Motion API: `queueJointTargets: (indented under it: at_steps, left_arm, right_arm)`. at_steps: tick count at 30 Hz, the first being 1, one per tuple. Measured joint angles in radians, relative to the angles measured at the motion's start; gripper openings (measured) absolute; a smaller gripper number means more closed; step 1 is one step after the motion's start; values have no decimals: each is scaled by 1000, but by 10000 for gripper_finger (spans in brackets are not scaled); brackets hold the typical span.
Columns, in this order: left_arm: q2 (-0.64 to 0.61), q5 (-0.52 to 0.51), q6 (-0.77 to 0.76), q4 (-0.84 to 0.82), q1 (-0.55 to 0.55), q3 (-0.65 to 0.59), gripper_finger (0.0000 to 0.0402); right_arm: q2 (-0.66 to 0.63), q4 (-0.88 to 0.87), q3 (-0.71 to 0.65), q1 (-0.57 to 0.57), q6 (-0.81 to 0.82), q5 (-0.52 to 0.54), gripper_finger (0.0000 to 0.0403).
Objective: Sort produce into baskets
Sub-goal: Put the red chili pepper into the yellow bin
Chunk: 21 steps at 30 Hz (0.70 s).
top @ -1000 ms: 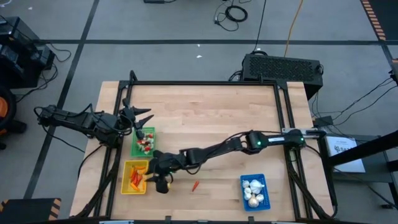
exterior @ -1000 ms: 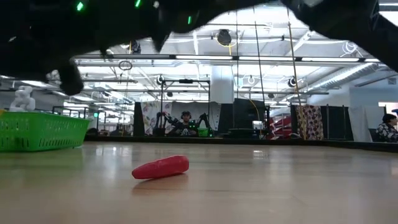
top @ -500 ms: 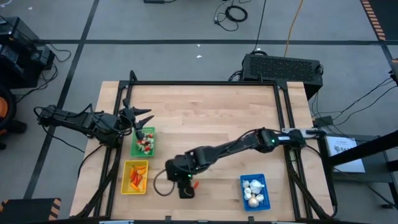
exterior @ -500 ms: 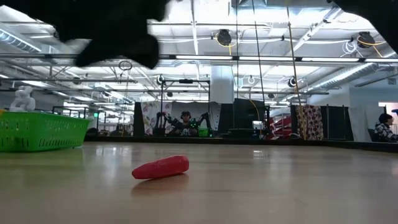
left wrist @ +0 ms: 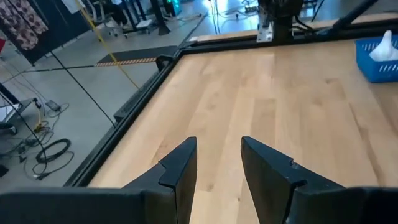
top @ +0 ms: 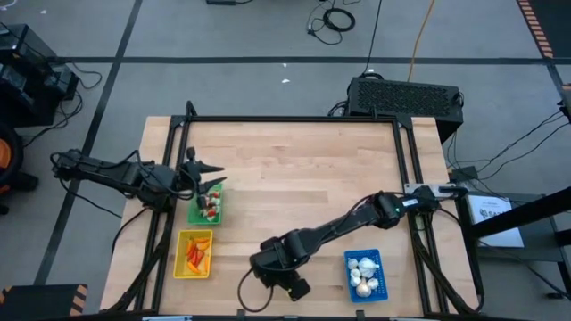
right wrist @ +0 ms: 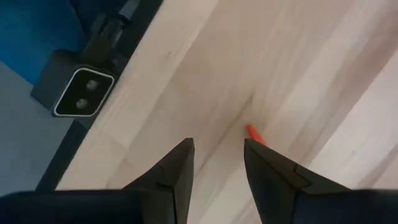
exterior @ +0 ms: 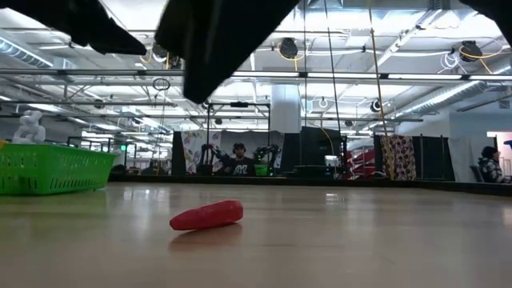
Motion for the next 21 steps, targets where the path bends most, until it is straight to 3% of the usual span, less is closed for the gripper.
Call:
queueJointTargets:
  at_steps: [7,21]
  left_arm:
    - [34,2,2,22,0,0,135]
    - [61,20,24,55,0,0,135]
  right_arm:
    - [39,13,-1,5,-36,155,132]
    - [61,2,0,-3,-19,159,132]
